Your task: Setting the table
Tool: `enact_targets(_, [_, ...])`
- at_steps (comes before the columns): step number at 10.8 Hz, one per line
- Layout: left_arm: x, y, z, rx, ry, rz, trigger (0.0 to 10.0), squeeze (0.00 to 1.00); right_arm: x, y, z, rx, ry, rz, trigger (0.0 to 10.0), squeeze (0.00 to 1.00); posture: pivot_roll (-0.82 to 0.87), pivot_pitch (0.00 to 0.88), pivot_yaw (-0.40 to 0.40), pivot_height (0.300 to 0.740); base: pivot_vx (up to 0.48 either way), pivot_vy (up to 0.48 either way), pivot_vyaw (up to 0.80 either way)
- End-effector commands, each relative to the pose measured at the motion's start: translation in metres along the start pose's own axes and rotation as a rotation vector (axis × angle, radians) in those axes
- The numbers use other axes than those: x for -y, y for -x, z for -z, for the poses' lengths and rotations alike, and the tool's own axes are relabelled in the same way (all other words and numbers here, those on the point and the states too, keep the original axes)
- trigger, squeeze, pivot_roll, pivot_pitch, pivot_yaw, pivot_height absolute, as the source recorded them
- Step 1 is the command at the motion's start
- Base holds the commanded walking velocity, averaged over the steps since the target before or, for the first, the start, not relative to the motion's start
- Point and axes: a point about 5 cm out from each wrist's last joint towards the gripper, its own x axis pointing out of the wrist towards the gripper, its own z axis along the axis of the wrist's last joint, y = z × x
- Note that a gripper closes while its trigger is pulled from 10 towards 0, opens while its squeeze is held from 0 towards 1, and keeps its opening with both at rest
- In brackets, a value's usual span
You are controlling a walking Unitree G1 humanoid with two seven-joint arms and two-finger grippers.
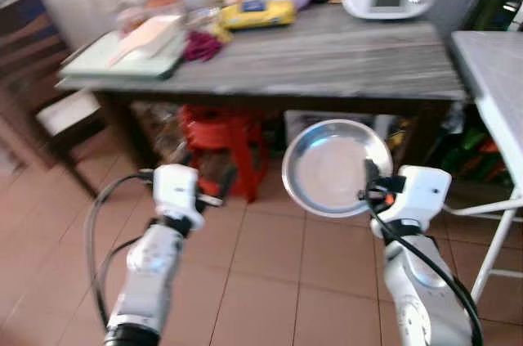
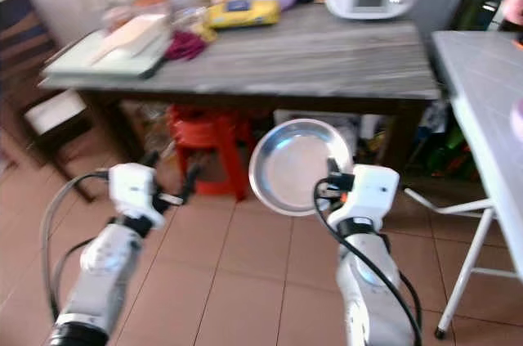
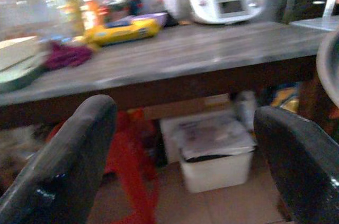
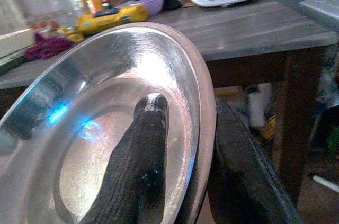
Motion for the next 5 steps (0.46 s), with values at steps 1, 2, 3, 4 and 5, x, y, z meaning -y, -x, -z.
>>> enact_targets(1, [0.0002, 0.0033, 0.0011, -0.01, -0.01, 0.009, 10.0, 0.0, 0.0001, 0.0001, -0.0059, 0.031, 0.011, -0.004, 10.0, 0.0, -0.07, 0.052, 0.104, 0.74, 0.48, 0.0, 0.0])
enact_targets(2, [0.0021, 0.0039, 0.002, -0.013, -0.007, 0.014, 10.0, 0.0, -0.0002, -0.0006, -0.0064, 0.034, 0.012, -0.003, 10.0, 0.0, -0.07, 0.052, 0.103, 0.74, 0.48, 0.0, 0.0])
enact_targets(3, [0.004, 0.0029, 0.0016, -0.011, -0.005, 0.018, 10.0, 0.0, 0.0, -0.0015, -0.0075, 0.039, 0.024, -0.009, 10.0, 0.0, -0.07, 0.052, 0.1, 0.74, 0.48, 0.0, 0.0])
enact_targets(4, [0.0046, 0.0024, 0.0014, -0.01, -0.004, 0.018, 10.0, 0.0, 0.0003, -0.0017, -0.0082, 0.043, 0.035, -0.013, 10.0, 0.0, -0.07, 0.052, 0.098, 0.74, 0.48, 0.0, 0.0])
enact_targets(5, [0.0047, 0.0022, 0.0013, -0.01, -0.006, 0.018, 10.0, 0.0, 0.0, -0.0017, -0.0086, 0.044, 0.043, -0.017, 10.0, 0.0, -0.07, 0.053, 0.097, 0.74, 0.48, 0.0, 0.0])
